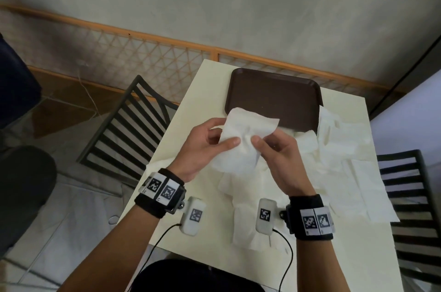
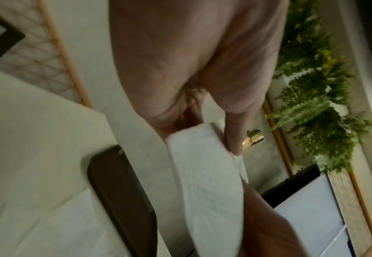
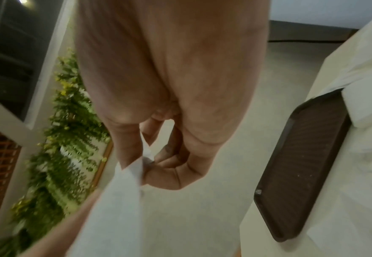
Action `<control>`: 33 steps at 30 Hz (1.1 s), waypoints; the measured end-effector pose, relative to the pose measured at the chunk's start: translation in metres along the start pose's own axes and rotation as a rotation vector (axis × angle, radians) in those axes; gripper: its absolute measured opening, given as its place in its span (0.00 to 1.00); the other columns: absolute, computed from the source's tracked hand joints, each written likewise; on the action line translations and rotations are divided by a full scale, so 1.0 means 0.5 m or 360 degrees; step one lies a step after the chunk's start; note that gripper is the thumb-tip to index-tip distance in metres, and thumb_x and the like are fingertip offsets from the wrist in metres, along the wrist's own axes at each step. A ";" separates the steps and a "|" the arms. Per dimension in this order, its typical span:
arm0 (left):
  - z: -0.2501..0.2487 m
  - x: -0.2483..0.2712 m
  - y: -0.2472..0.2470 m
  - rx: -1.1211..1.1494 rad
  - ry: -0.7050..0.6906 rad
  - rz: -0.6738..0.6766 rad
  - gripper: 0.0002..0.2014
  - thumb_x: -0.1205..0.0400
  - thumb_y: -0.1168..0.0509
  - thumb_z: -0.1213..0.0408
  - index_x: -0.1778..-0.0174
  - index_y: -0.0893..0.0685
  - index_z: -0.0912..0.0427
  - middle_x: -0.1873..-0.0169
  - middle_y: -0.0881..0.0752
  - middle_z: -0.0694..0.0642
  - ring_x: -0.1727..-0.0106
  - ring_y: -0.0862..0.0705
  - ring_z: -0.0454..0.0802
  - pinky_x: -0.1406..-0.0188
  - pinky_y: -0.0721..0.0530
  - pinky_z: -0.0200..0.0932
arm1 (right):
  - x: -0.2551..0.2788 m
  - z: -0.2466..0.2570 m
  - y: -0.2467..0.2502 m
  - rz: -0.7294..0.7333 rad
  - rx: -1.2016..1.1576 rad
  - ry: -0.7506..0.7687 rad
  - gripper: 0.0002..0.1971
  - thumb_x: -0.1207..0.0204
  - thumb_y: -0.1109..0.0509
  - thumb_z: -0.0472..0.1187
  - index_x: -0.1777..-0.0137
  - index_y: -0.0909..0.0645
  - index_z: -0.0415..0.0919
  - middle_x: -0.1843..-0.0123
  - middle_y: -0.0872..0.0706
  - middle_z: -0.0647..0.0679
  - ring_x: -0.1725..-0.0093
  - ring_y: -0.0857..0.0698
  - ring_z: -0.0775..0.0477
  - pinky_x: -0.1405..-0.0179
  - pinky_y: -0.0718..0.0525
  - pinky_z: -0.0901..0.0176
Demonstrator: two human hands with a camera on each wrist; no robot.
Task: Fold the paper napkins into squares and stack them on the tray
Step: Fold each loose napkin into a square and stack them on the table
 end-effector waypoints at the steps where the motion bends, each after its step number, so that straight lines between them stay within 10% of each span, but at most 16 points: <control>1: -0.007 0.005 0.007 -0.0055 -0.0032 0.0007 0.21 0.17 0.21 0.65 0.27 0.13 0.59 0.40 0.04 0.57 0.37 0.05 0.59 0.31 0.10 0.67 | -0.005 0.000 -0.012 0.0062 0.0018 0.0021 0.06 0.11 0.23 0.36 0.38 0.06 0.40 0.52 0.07 0.31 0.51 0.10 0.36 0.45 0.11 0.29; 7: -0.031 0.037 0.073 -0.0254 -0.0375 -0.0182 0.12 0.12 0.26 0.68 0.33 0.07 0.60 0.42 0.04 0.60 0.38 0.06 0.66 0.35 0.12 0.77 | -0.030 0.000 -0.061 0.0021 0.0006 0.0234 0.04 0.15 0.21 0.29 0.43 0.06 0.32 0.48 0.10 0.24 0.50 0.15 0.41 0.46 0.18 0.43; 11: -0.042 0.057 0.109 -0.0233 -0.0502 -0.0149 0.11 0.11 0.30 0.73 0.34 0.08 0.61 0.39 0.05 0.57 0.36 0.07 0.60 0.36 0.08 0.59 | -0.041 -0.006 -0.095 0.0002 -0.0244 0.0310 0.10 0.20 0.25 0.17 0.48 0.06 0.29 0.46 0.08 0.26 0.43 0.13 0.37 0.41 0.18 0.38; 18: -0.063 0.078 0.138 -0.0002 -0.0474 -0.0153 0.14 0.08 0.45 0.83 0.46 0.15 0.69 0.63 0.16 0.46 0.65 0.20 0.38 0.66 0.23 0.26 | -0.051 -0.002 -0.152 0.0006 -0.0274 0.0297 0.25 0.24 0.32 0.21 0.59 0.02 0.52 0.47 0.04 0.43 0.39 0.09 0.40 0.38 0.20 0.43; 26: -0.061 0.099 0.198 -0.0195 -0.0514 -0.0312 0.15 0.14 0.44 0.68 0.57 0.12 0.61 0.57 0.19 0.64 0.54 0.21 0.64 0.55 0.24 0.50 | -0.065 -0.001 -0.192 0.0208 -0.0360 0.0277 0.16 0.23 0.36 0.24 0.55 0.06 0.33 0.41 0.08 0.30 0.39 0.13 0.32 0.40 0.22 0.40; 29: -0.059 0.116 0.216 -0.0720 -0.0701 -0.0278 0.15 0.12 0.43 0.61 0.55 0.12 0.60 0.61 0.14 0.48 0.61 0.18 0.49 0.60 0.23 0.43 | -0.063 0.028 -0.240 0.0187 0.0094 0.0445 0.11 0.15 0.39 0.31 0.48 0.15 0.31 0.46 0.07 0.40 0.41 0.09 0.37 0.41 0.15 0.43; 33: -0.051 0.120 0.236 -0.0914 -0.0789 -0.0312 0.16 0.09 0.41 0.60 0.56 0.13 0.63 0.63 0.13 0.50 0.62 0.15 0.42 0.60 0.22 0.31 | -0.057 0.021 -0.353 0.0276 0.1159 0.0856 0.15 0.04 0.41 0.48 0.55 0.25 0.48 0.63 0.22 0.56 0.63 0.24 0.48 0.58 0.24 0.46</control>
Point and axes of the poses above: each hand's wrist, its own x-axis away from the middle knuckle, its own y-axis out of the back of the hand, z = x × y, the point moved 3 cm from there along -x, towards the middle knuckle
